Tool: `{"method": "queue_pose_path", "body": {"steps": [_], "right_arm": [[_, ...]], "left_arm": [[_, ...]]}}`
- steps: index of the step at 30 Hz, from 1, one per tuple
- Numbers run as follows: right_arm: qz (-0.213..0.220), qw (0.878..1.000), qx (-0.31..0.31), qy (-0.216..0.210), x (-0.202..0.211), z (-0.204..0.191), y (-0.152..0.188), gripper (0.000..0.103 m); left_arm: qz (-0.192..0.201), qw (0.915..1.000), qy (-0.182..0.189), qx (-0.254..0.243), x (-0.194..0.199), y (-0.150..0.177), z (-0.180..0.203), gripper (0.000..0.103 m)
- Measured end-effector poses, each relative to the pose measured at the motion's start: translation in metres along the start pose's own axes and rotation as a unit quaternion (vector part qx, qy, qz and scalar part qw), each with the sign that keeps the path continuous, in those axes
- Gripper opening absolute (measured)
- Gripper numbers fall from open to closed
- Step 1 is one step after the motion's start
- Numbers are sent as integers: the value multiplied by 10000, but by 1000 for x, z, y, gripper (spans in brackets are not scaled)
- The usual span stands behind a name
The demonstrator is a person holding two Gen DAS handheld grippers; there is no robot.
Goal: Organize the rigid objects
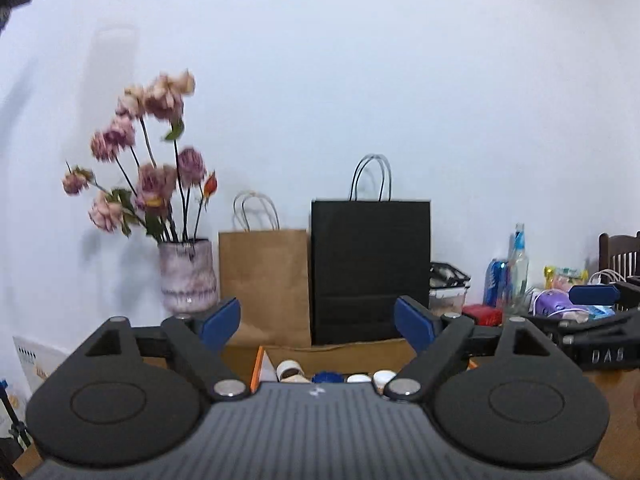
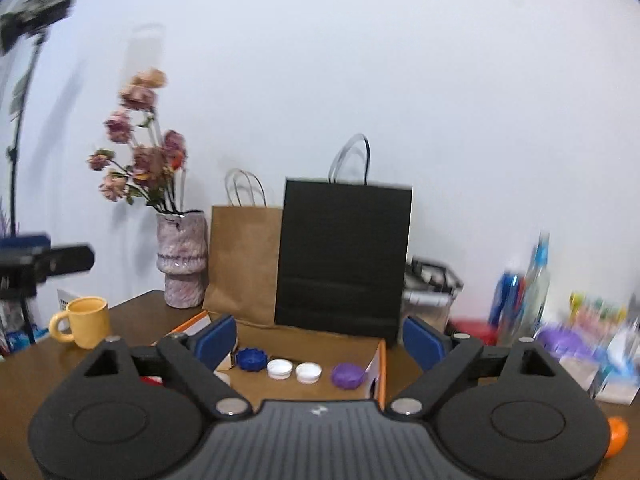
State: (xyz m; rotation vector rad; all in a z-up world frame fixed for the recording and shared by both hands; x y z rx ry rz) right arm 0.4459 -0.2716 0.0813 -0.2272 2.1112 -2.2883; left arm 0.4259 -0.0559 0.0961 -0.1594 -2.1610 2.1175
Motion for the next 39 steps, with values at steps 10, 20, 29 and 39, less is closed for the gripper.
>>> {"method": "queue_pose_path", "body": {"steps": [10, 20, 29, 39], "right_arm": [[216, 9996, -135, 107, 57, -3, 6, 101], [82, 9995, -298, -61, 120, -6, 21, 102], [-50, 9930, -1168, -168, 277, -16, 85, 103], [-329, 9950, -924, -168, 297, -38, 112, 103]], "left_arm": [[80, 9996, 232, -111, 52, 2, 18, 90], [-183, 9993, 96, -306, 113, 18, 25, 93], [-317, 9990, 225, 235, 272, 69, 26, 102], [-646, 9954, 700, 82, 276, 82, 55, 102]]}}
Point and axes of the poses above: each gripper's, at about its wrist camera, not at the fingertips, and x roughly against the way its jaws point, z to its right, y to its underside, the point moved 6 cm from there along -x, roughly the way its jaws point, and after that the axes turned 5 degrees about z, right-handed, at the moved point
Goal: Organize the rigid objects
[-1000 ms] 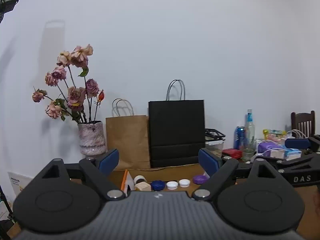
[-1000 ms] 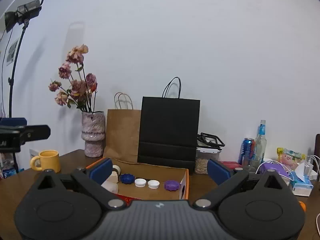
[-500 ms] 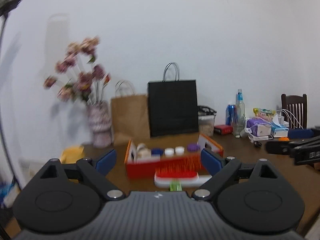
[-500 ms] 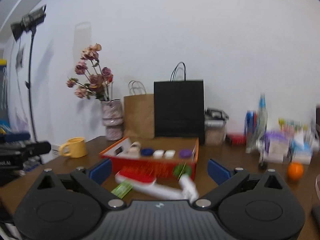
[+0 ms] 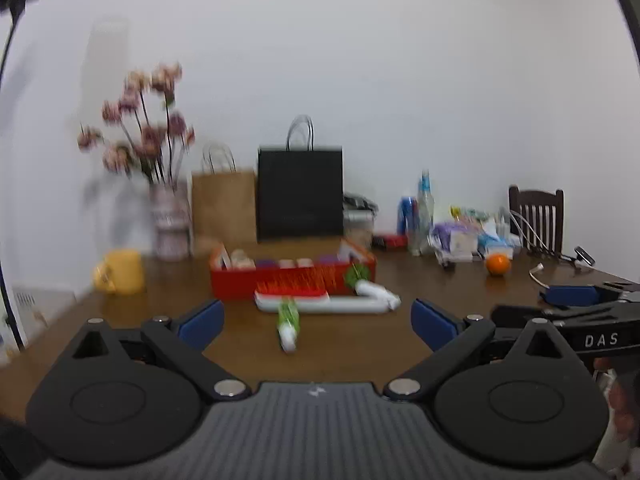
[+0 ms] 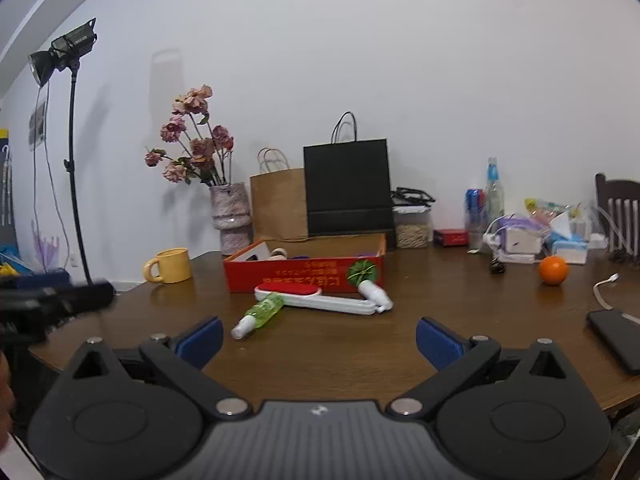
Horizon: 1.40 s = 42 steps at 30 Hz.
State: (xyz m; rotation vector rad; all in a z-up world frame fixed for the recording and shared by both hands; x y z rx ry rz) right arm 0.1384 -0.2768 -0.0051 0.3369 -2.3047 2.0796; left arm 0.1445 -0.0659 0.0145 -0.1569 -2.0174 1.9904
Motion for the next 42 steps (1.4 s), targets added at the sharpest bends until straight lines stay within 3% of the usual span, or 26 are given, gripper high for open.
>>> {"method": "queue_pose_path", "body": {"steps": [6, 10, 17, 21, 27, 31, 33, 34, 35, 37, 42], "right_arm": [[-331, 9993, -150, -39, -28, 6, 17, 101], [-481, 9986, -233, 60, -55, 20, 21, 97], [-415, 9989, 39, 223, -125, 53, -6, 92], [-525, 9982, 219, 167, -184, 71, -20, 89], [-1089, 9939, 161, -7, -291, 96, -16, 72], [-1499, 9881, 342, 76, -346, 99, -6, 64], [-1596, 9860, 454, 149, -364, 99, 1, 55], [-1694, 9843, 449, 201, -373, 101, 5, 45], [-1769, 9831, 420, 217, -380, 101, 9, 38], [-1872, 9815, 356, 206, -389, 103, 15, 30], [-1815, 9820, 480, 222, -389, 100, 20, 28]], "left_arm": [[-558, 9984, -81, -5, -31, 33, 1, 102], [-651, 9979, 18, 1, -63, 34, -2, 102], [-869, 9961, -43, 156, -155, 20, -20, 102], [-1082, 9939, -136, 134, -217, 20, -32, 99], [-1654, 9857, -129, 290, -303, 39, -47, 78], [-1940, 9796, -68, 521, -330, 57, -53, 67], [-2001, 9776, 0, 647, -334, 63, -55, 54], [-2052, 9763, -2, 690, -336, 67, -57, 40], [-2087, 9755, -18, 702, -339, 70, -58, 33], [-2043, 9759, 50, 764, -338, 69, -59, 32], [-2008, 9760, 142, 832, -337, 69, -57, 31]]}}
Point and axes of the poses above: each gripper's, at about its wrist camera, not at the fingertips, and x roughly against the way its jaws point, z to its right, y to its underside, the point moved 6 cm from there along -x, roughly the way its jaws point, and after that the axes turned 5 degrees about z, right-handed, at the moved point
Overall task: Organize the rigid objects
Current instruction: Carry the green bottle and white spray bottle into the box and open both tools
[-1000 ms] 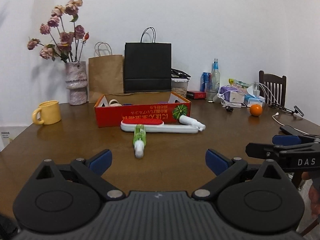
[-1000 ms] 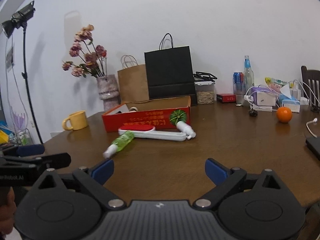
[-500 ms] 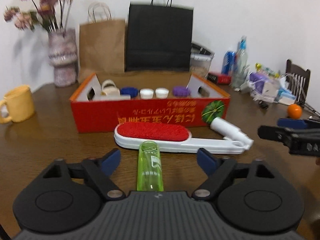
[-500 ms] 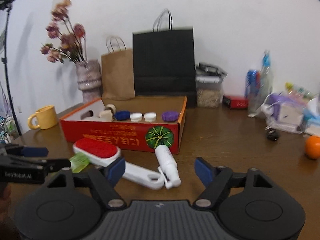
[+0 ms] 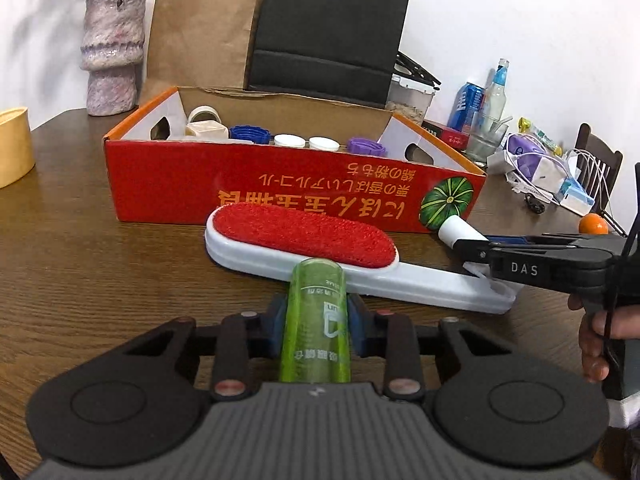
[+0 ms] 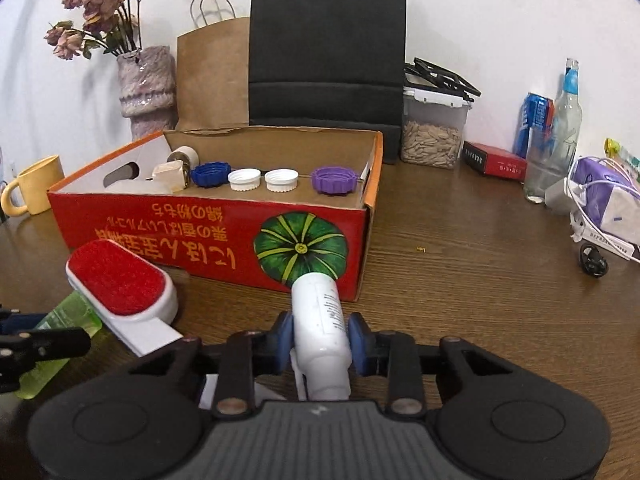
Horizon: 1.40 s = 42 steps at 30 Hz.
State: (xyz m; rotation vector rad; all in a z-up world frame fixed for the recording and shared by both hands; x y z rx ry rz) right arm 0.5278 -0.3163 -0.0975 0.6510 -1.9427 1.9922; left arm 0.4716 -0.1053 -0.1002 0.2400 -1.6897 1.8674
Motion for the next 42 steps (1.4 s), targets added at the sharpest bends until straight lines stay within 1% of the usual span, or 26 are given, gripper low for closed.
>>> {"method": "queue_pose_path", "body": {"steps": [3, 6, 8, 11, 14, 19, 22, 26, 32, 37, 40, 42], "right_arm": [[53, 9999, -72, 51, 2, 4, -1, 28], [243, 9991, 164, 301, 21, 3, -4, 27], [386, 9987, 137, 302, 41, 2, -7, 27], [705, 9967, 107, 382, 82, -2, -10, 27], [990, 9947, 5, 275, 128, -14, -2, 27], [1241, 9914, -393, -145, 201, -50, 33, 27], [1386, 9884, -498, -381, 237, -71, 55, 27], [1496, 9874, -388, -354, 269, -86, 70, 27], [1668, 9843, -406, -403, 297, -94, 75, 27], [1695, 9836, -436, -435, 298, -93, 71, 27], [1822, 9808, -476, -497, 293, -87, 58, 27], [1900, 9789, -502, -566, 285, -80, 42, 27]], "left_arm": [[63, 10000, -23, -22, 2, -1, 2, 31], [163, 9998, -35, -94, 18, 0, 6, 31], [342, 9993, -42, -149, 41, 1, 10, 31], [634, 9977, -200, -100, 81, 3, 13, 31], [908, 9954, -307, 67, 124, 6, 14, 31], [1257, 9909, -450, 183, 187, 16, 19, 31], [1331, 9901, -336, 282, 221, 24, 23, 31], [1466, 9886, -247, 220, 253, 31, 29, 31], [1634, 9864, -128, 126, 273, 33, 39, 31], [1682, 9857, -46, 106, 272, 26, 42, 31], [1770, 9840, 129, 122, 265, 6, 39, 31], [1861, 9823, 195, 88, 257, -17, 36, 31]]}}
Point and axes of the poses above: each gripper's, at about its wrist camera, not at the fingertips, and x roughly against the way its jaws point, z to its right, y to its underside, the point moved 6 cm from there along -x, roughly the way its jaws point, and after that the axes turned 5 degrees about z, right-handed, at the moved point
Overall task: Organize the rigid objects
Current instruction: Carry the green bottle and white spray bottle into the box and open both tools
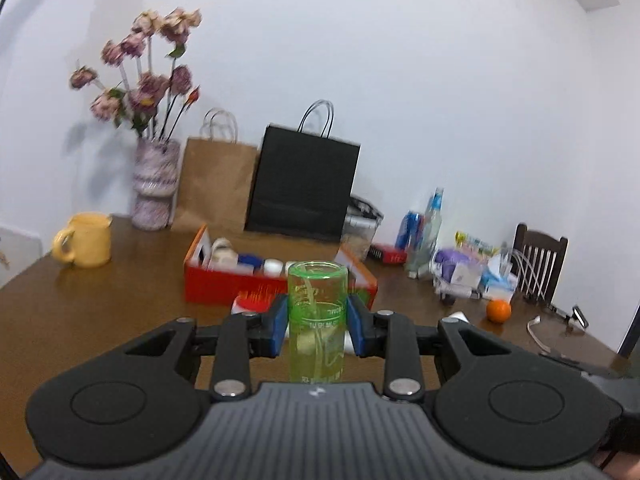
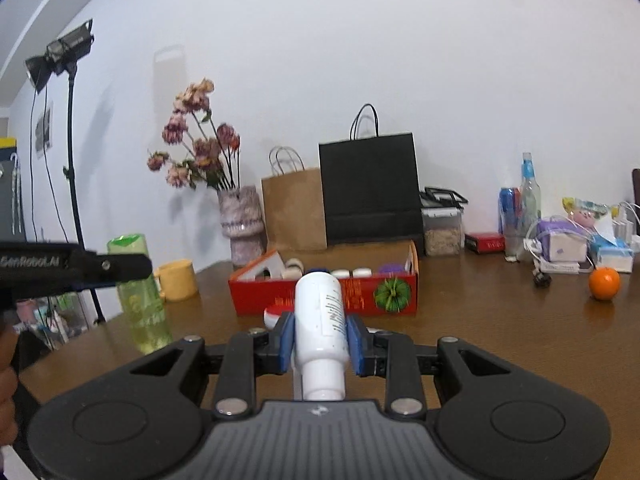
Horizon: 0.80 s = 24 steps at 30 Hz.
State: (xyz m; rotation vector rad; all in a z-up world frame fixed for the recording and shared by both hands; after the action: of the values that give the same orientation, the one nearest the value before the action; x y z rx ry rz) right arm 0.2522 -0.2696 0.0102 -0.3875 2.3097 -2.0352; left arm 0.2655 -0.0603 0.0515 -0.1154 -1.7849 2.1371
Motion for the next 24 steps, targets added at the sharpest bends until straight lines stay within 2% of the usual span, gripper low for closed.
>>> {"method": "queue_pose_path", "body": {"steps": [7, 10, 13, 15, 18, 22, 24], "right_arm": [[260, 9993, 182, -178, -77, 20, -69, 27], [201, 9989, 377, -216, -125, 27, -98, 27], [-34, 9988, 472, -138, -181, 37, -116, 27], [-341, 9982, 474, -131, -223, 46, -120, 27], [-735, 9959, 526, 51, -276, 60, -110, 27], [-1341, 9882, 669, 303, -335, 72, -72, 27], [-1597, 9837, 753, 333, -358, 74, -54, 27]], "left_arm": [[172, 9989, 361, -242, -92, -81, 2, 31], [46, 9987, 397, -306, -143, -105, 1, 31], [-234, 9986, 324, -335, -202, -118, -7, 31], [-433, 9976, 172, -518, -240, -118, -14, 31], [-925, 9935, -25, -669, -295, -101, -33, 31], [-1682, 9825, -306, -741, -350, -59, -61, 31], [-1861, 9780, -306, -897, -364, -40, -65, 31]]}}
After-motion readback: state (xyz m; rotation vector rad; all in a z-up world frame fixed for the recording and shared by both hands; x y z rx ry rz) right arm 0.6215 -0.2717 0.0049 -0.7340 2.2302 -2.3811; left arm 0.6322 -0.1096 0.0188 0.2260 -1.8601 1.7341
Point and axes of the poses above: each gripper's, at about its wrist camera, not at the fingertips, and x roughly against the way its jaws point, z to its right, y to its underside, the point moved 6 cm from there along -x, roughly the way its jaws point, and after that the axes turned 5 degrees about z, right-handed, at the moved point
